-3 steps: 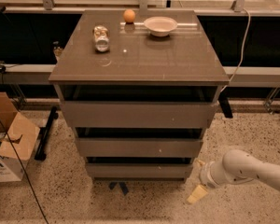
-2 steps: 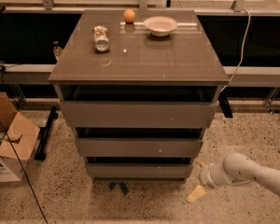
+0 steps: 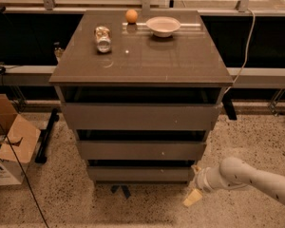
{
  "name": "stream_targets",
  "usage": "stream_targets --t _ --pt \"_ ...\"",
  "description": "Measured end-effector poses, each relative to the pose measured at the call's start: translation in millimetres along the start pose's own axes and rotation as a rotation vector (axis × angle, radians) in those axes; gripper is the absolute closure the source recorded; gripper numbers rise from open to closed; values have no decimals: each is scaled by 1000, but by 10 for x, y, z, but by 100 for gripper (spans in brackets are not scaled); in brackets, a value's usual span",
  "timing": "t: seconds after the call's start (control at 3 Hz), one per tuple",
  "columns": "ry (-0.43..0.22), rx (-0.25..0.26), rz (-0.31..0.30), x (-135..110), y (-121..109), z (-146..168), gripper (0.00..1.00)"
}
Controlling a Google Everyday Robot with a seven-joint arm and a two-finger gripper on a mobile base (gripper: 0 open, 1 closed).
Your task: Open bottom drawer
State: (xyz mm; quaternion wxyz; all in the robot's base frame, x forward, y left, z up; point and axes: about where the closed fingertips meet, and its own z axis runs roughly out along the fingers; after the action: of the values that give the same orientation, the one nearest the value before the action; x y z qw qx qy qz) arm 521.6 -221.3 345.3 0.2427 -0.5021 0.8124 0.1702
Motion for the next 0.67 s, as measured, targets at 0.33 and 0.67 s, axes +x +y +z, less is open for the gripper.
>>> stream_targets --t 0.33,0.67 --pt "-63 -41 -54 -124 68 501 0" --pt "-109 -52 -81 -198 34 776 0"
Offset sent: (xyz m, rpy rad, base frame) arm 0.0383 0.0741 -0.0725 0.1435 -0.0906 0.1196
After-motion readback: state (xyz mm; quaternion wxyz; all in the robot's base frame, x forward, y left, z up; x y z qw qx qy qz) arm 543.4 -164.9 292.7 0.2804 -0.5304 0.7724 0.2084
